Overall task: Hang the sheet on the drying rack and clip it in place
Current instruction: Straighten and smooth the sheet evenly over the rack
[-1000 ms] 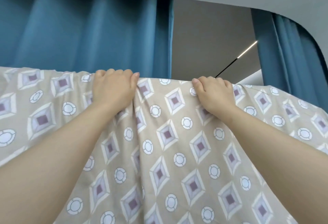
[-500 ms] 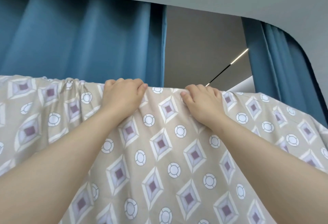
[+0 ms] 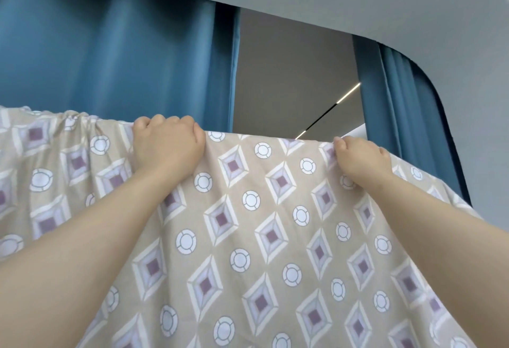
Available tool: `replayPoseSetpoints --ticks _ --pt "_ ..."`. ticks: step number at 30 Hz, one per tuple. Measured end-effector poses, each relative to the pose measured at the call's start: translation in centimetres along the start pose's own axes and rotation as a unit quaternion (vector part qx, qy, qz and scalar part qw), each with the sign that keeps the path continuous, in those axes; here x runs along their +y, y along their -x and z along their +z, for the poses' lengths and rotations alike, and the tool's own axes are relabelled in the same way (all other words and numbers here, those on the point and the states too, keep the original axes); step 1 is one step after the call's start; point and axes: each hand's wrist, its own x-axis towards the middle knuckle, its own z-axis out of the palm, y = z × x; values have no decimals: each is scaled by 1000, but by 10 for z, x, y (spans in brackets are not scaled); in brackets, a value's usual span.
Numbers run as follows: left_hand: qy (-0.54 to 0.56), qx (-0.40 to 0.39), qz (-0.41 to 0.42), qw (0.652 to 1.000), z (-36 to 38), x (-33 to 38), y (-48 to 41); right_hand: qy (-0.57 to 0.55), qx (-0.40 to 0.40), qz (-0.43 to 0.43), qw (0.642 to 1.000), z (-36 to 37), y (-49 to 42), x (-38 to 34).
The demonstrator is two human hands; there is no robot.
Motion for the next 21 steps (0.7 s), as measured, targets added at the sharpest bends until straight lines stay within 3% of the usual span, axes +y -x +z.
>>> replayPoseSetpoints --ticks 4,10,16,18,21 --pt "8 14 -2 1000 -2 -12 -1 3 -24 -62 998 -3 5 -1" --pt "-22 22 36 999 3 -14 7 43 -25 5 999 -11 4 2" --pt "53 -34 119 991 -6 -29 4 -31 -44 -201 978 13 35 -89" --pt "86 -48 126 987 -17 -44 1 -37 -42 -209 976 20 43 -112" --pt "67 -26 72 995 -32 -83 -8 -35 -36 -184 982 29 48 -125"
